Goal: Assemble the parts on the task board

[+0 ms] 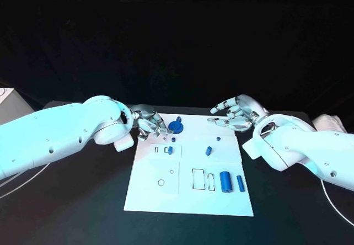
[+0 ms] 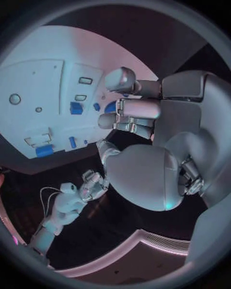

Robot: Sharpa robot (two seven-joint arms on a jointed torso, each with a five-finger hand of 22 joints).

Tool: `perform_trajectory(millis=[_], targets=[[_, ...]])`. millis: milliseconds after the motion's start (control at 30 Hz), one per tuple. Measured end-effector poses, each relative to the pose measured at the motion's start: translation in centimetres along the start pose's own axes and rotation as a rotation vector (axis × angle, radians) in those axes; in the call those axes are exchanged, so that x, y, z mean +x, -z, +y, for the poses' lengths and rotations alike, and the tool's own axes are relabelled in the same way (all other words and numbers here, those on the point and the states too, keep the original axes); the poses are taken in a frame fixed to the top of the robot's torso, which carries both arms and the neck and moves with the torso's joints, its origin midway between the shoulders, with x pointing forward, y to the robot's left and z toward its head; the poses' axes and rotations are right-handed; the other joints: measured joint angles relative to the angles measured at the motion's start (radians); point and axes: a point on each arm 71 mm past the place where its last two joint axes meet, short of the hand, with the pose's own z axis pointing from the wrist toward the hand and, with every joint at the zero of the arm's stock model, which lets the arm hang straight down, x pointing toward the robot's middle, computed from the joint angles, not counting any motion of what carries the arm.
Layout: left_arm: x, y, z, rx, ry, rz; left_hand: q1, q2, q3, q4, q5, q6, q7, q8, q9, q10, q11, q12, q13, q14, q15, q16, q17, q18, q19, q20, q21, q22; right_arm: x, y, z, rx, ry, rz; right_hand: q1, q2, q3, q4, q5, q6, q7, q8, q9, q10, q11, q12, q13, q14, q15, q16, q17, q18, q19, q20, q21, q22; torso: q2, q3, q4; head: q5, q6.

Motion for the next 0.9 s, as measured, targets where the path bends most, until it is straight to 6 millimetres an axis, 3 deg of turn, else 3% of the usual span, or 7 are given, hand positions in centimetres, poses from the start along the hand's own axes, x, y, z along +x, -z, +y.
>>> perform_trajectory(millis=[333,567,900], targets=[[0.4,-1.7,-1.0,-0.147,-0.188,0.041,-0.065,0.001,-0.028,0.000,0.000,-0.004,-0.004,0.034,0.042,0.000,0.000,0.026,0.017,0.000,0.000,0.006,0.000,0.000,0.000,0.000,0.004,0.001,-1.2,-0.3,-0.9,0.038,-0.038,-0.019,0.000,0.000,0.000,0.000,0.000,0.000,0.000,0.000,0.000,0.000,0.000,0.000,0.000,0.000,0.000,0.000,0.000,0.000,0.000,0.000,0.000,0.000,-0.003,0.0043,0.0033,0.010,-0.010],[0.7,-2.8,-1.4,-0.209,-0.267,0.063,-0.095,0.005,-0.044,0.000,0.000,-0.007,-0.007,0.046,0.062,0.000,0.000,0.030,0.015,0.000,0.000,0.006,0.000,0.000,0.000,0.000,0.004,0.002,-1.4,-0.4,-0.9,0.045,-0.048,-0.022,0.000,0.000,0.000,0.000,0.000,0.000,0.000,0.000,0.000,0.000,0.000,0.000,0.000,0.000,0.000,0.000,0.000,0.000,0.000,0.000,0.000,0.000,-0.002,0.0046,0.0017,0.015,-0.015],[1.5,-3.7,-2.0,-0.244,-0.323,0.094,-0.099,0.009,-0.047,0.002,0.000,-0.011,-0.011,0.046,0.066,0.000,0.000,0.030,0.011,0.000,0.000,0.006,0.000,0.000,0.000,0.000,0.004,0.002,-1.3,-0.6,-0.9,0.046,-0.052,-0.019,0.000,0.000,0.000,0.000,0.000,0.000,0.000,0.000,0.000,0.000,0.000,0.000,0.000,0.000,0.000,0.000,0.000,0.000,0.000,0.000,-0.004,0.000,0.002,0.0032,-0.0006,0.011,-0.020]])
